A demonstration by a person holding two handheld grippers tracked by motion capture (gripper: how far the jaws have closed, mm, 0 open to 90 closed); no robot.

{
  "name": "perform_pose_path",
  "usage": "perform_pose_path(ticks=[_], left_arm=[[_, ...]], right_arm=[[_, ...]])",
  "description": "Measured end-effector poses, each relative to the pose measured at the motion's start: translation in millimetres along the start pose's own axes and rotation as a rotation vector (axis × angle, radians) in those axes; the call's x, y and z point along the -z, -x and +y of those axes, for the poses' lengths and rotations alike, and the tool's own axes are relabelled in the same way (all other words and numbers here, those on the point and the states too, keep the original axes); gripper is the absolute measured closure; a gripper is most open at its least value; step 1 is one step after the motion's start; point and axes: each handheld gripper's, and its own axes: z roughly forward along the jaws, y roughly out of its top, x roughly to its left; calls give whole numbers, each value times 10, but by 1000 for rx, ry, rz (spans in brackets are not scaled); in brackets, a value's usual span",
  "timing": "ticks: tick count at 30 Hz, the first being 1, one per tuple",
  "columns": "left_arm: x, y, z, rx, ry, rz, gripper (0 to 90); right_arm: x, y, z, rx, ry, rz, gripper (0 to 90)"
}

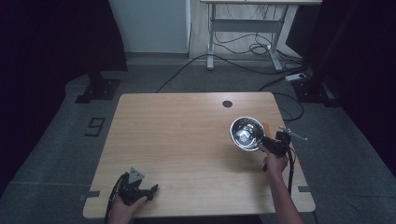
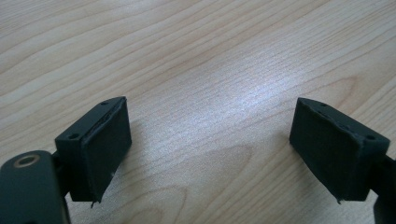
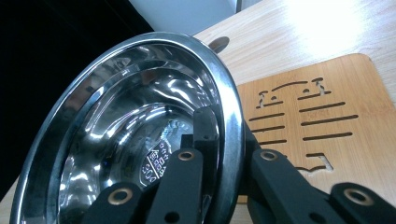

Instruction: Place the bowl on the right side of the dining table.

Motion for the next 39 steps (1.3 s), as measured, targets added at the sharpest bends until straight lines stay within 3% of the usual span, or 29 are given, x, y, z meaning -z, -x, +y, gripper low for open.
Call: perform_pose_path(ticks=[12, 19, 33, 39], left_arm=[[1, 2, -1, 1, 1, 0, 125], [1, 3, -1, 1, 1, 1, 125], [2, 5, -2, 3, 1, 2, 126], [2, 6, -2, 3, 1, 2, 127]], right_arm=[[-95, 71, 58, -7, 14, -30, 859], [-109, 174, 73, 2, 9, -78, 859], [-88, 326, 59, -19, 51, -116, 859], [-104, 367, 50, -26, 46, -134, 859]])
